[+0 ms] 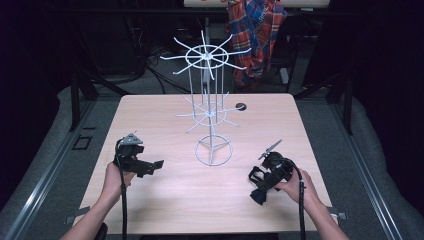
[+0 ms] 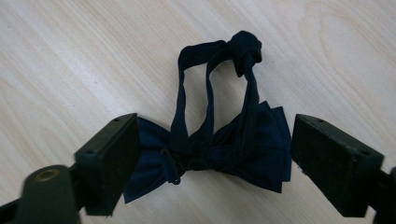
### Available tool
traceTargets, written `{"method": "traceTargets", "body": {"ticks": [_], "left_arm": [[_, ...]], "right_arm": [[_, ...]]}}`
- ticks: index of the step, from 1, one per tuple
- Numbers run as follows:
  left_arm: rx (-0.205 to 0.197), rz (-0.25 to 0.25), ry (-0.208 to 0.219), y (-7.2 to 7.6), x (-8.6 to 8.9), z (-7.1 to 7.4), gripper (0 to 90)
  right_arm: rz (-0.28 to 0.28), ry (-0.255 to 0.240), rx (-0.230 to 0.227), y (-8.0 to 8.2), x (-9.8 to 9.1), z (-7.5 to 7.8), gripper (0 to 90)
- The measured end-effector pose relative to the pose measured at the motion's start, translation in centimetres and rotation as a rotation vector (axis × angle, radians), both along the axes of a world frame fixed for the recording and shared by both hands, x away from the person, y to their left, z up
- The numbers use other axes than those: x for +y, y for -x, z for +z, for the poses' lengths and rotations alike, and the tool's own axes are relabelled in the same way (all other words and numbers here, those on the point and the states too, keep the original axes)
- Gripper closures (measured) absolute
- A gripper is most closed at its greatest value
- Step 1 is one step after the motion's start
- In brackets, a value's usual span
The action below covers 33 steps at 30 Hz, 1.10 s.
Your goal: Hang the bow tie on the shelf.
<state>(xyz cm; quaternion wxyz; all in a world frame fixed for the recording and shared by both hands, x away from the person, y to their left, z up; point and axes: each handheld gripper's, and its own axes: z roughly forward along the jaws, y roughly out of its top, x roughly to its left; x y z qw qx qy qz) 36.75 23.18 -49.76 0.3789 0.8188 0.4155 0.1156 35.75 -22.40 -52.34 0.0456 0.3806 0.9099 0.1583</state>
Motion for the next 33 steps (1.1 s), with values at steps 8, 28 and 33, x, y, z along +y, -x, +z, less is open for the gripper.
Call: {"method": "traceTargets", "body": {"ticks": [8,28,33], "left_arm": [[0.013,-0.004,-0.01,0.0,-0.2,-0.1,0.5],[0.027,-0.017,-0.024,-0.1,-0.3,-0.2,1.0],[0.028,-0.015,-0.025,-0.1,-0.3,-0.2,1.1]], "right_arm": [[0.003,0.077,0.045,0.0,0.5,-1.0,39.8],[-0.018,0.094,0.069,-0.3,1.0,-1.4,43.1],[-0.036,0.088,0.055,-0.3,1.1,-1.7,48.7]]}}
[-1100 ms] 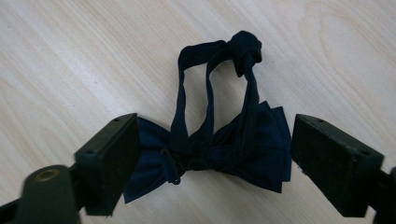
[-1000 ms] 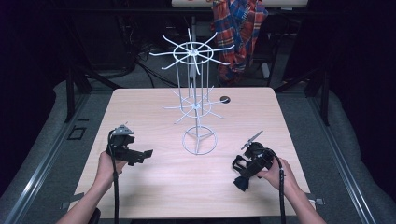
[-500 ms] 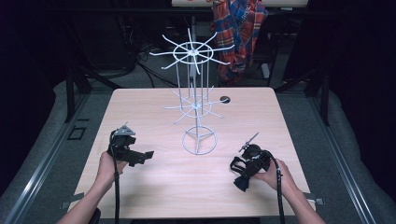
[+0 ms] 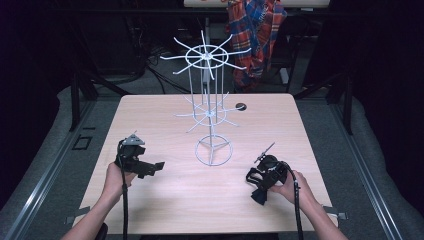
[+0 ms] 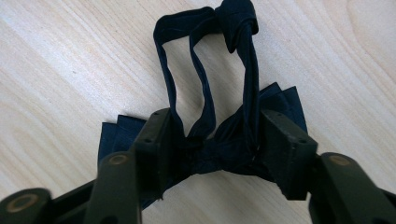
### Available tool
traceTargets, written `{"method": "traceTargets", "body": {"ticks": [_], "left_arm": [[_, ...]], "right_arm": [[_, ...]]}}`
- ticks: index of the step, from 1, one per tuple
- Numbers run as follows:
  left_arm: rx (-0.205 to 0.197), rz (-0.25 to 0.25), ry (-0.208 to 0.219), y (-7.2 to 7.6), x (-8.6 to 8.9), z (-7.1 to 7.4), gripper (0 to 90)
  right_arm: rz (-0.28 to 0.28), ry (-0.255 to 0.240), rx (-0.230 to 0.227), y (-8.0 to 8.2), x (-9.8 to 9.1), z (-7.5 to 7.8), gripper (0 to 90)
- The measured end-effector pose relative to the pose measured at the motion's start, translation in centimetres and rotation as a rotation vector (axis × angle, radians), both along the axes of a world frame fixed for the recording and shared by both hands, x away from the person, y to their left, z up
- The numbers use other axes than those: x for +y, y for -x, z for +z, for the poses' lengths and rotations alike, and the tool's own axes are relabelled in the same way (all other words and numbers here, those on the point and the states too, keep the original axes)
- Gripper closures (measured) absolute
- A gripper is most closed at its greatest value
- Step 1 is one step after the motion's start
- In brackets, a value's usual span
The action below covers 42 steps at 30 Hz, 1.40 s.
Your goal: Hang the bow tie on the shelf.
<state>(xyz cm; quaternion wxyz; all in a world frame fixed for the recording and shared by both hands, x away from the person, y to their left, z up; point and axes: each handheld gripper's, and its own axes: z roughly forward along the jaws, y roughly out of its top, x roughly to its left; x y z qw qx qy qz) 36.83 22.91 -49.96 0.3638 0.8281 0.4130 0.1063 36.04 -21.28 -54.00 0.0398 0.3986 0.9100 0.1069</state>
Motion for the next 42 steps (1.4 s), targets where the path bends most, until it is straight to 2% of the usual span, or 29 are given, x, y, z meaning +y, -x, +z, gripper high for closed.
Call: {"method": "traceTargets", "body": {"ticks": [4,5,6,7,10,11,12,13,17,19,20,21,24,25,27,30,31,32,33,42], "left_arm": [[-0.002,0.004,0.0,0.0,-0.1,-0.1,1.5],[-0.002,0.002,0.0,0.0,-0.1,-0.1,1.5],[-0.002,0.001,0.0,0.0,-0.1,-0.1,1.6],[-0.003,0.001,0.002,0.0,-0.1,-0.1,1.6],[-0.003,0.003,0.001,0.0,-0.1,-0.1,1.5],[-0.002,0.003,0.002,0.0,-0.1,-0.1,1.6],[-0.002,0.003,0.002,0.0,-0.1,-0.1,1.5],[-0.003,0.004,0.002,0.0,0.0,-0.1,1.5],[-0.003,0.003,0.003,0.0,0.0,-0.1,1.5],[0.0,0.0,0.002,-0.1,-0.1,-0.1,1.5],[0.0,0.0,0.002,-0.1,-0.1,-0.1,1.5],[-0.001,0.001,0.001,0.0,-0.1,-0.1,1.5],[-0.001,0.001,0.002,0.0,-0.1,-0.1,1.5],[0.001,0.0,0.002,-0.1,0.0,-0.1,1.5],[0.002,0.0,0.003,-0.1,-0.1,-0.1,1.5],[0.004,-0.003,0.002,-0.1,-0.1,-0.1,1.7],[0.004,-0.002,0.001,0.0,-0.1,-0.1,1.7],[0.004,-0.002,0.001,0.0,-0.1,-0.1,1.7],[0.005,-0.003,0.001,-0.1,-0.1,-0.1,1.7],[0.002,-0.001,0.002,0.0,-0.1,-0.1,1.8]], "right_arm": [[-0.02,-0.004,-0.015,0.2,0.2,-0.1,54.1],[0.004,0.008,0.002,0.0,0.1,0.0,55.5],[0.007,0.012,0.0,0.0,0.1,0.1,57.7],[-0.009,-0.011,-0.012,0.1,0.1,0.0,61.5],[-0.01,-0.006,-0.01,0.1,0.1,0.1,64.9],[-0.01,-0.017,-0.017,0.2,0.1,0.1,70.1],[-0.01,-0.017,-0.017,0.2,0.1,0.1,70.1],[-0.009,0.007,-0.037,0.2,0.1,0.2,81.1],[-0.019,-0.027,-0.033,0.1,-0.1,0.0,81.2],[-0.006,0.002,-0.036,0.1,0.0,0.2,81.9],[-0.006,0.002,-0.036,0.1,0.0,0.2,81.9],[-0.016,-0.025,-0.046,0.3,0.1,0.0,82.7],[-0.004,-0.006,-0.053,0.2,-0.1,0.4,83.4],[-0.013,-0.031,-0.067,0.3,-0.2,0.7,83.7],[-0.02,-0.05,-0.075,0.3,-0.2,0.7,83.8],[-0.015,-0.056,-0.1,0.4,-0.5,1.5,84.3],[-0.02,-0.069,-0.126,0.4,-0.7,1.9,84.4],[-0.02,-0.069,-0.126,0.4,-0.7,1.9,84.4],[-0.021,-0.075,-0.144,0.5,-0.8,2.2,84.6],[-0.021,-0.098,-0.204,0.8,-0.9,3.2,85.0]]}}
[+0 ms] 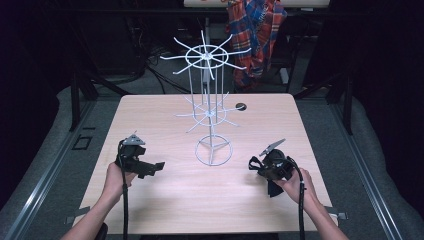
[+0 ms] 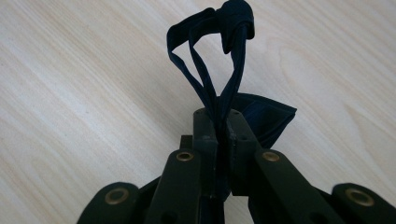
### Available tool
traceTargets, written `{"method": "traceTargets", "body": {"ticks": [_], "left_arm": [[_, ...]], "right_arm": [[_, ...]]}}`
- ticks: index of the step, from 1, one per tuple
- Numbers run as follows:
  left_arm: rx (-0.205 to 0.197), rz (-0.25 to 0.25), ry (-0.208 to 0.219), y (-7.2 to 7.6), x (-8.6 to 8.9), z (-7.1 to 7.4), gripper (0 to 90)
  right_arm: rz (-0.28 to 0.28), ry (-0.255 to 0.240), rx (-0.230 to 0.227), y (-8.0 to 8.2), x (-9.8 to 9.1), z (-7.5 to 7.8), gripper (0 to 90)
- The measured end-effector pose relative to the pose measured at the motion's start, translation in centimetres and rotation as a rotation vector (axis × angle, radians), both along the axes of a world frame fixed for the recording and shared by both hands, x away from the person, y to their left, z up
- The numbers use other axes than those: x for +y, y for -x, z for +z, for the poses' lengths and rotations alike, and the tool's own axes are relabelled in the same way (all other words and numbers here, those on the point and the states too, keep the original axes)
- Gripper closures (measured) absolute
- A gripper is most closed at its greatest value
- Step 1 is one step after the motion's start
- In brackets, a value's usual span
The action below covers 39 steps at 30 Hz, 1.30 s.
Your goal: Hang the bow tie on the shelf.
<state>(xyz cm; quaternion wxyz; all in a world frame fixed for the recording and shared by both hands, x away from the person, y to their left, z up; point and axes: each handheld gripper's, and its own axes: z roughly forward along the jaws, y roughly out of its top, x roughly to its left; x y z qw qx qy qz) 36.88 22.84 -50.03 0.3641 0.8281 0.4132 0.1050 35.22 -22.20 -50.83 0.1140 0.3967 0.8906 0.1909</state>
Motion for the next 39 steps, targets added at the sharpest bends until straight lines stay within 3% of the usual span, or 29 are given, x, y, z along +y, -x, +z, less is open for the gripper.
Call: {"method": "traceTargets", "body": {"ticks": [4,5,17,22,28,39], "left_arm": [[0.002,-0.001,-0.001,0.0,0.0,0.0,1.9],[0.002,-0.001,-0.001,0.0,0.0,0.0,1.9],[0.008,-0.004,-0.003,0.0,-0.1,-0.1,2.1],[0.008,-0.004,-0.003,0.0,-0.2,-0.1,2.1],[0.003,0.001,0.0,0.0,-0.1,0.0,2.6],[0.004,0.001,-0.003,0.0,-0.1,0.0,2.6]], "right_arm": [[-0.003,-0.028,-0.021,0.2,-0.1,0.4,85.0],[-0.008,-0.056,-0.034,0.3,-0.1,0.7,85.0],[-0.039,-0.132,-0.144,0.6,-0.6,2.2,85.0],[-0.051,-0.146,-0.169,0.7,-0.7,2.6,84.9],[-0.038,-0.156,-0.152,0.6,-0.4,2.6,84.9],[-0.022,-0.167,-0.176,1.0,0.2,3.5,84.9]]}}
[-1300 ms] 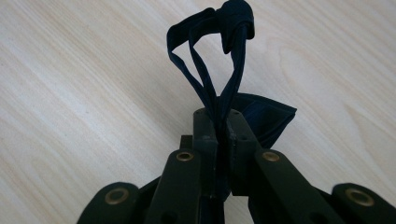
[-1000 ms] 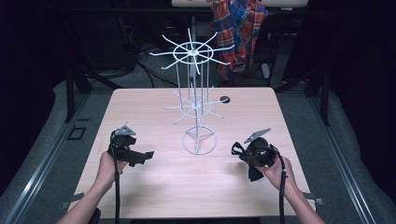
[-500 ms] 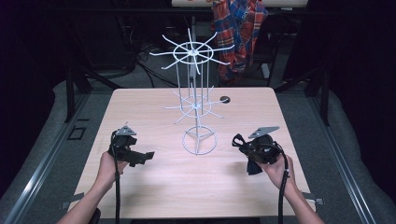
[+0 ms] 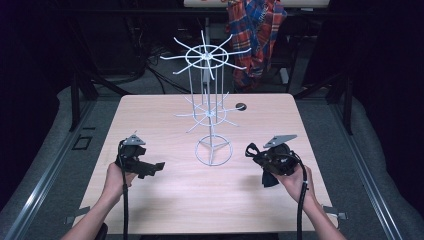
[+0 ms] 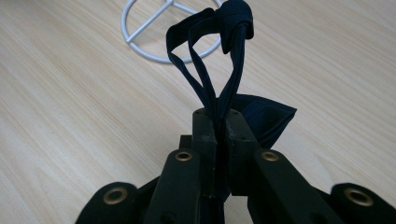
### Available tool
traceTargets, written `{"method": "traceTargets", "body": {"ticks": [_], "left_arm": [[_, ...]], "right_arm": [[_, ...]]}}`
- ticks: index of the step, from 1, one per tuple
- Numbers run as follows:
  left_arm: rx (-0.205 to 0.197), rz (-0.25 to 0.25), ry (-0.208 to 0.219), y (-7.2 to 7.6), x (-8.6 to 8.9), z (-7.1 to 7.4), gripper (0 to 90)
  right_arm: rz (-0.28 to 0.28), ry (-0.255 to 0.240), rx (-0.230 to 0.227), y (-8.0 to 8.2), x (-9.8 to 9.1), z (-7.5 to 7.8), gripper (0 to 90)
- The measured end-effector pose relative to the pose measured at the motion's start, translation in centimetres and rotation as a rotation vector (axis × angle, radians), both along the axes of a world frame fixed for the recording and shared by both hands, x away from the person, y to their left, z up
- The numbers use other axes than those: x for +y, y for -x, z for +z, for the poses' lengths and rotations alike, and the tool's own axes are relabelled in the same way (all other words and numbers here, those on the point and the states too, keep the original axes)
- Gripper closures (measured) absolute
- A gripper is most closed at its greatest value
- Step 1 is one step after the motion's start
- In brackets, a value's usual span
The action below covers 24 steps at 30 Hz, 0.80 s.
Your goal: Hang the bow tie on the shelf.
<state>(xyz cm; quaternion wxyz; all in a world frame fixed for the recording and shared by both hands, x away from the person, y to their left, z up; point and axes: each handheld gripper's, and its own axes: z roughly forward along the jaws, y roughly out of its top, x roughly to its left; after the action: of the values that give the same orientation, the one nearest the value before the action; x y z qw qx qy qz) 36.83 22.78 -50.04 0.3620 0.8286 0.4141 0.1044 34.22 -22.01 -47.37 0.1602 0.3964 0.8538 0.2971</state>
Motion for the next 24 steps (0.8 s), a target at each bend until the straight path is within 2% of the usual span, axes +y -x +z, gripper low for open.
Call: {"method": "traceTargets", "body": {"ticks": [12,14,17,18,24], "left_arm": [[0.002,0.003,-0.001,0.0,0.0,0.0,2.6],[0.001,0.004,-0.001,0.0,0.0,0.0,2.6],[0.0,0.003,-0.001,0.0,0.1,0.0,2.5],[0.004,0.003,0.0,0.0,0.0,-0.1,2.4],[0.006,0.001,-0.003,-0.1,0.0,-0.1,2.3]], "right_arm": [[0.004,-0.008,-0.016,-0.4,0.2,0.8,84.9],[0.002,-0.025,-0.037,-0.5,0.4,1.3,84.9],[0.009,-0.028,-0.041,-0.6,0.4,1.8,84.9],[0.006,-0.038,-0.058,-0.9,0.6,2.1,84.9],[0.009,-0.055,-0.079,-1.2,0.8,3.0,84.9]]}}
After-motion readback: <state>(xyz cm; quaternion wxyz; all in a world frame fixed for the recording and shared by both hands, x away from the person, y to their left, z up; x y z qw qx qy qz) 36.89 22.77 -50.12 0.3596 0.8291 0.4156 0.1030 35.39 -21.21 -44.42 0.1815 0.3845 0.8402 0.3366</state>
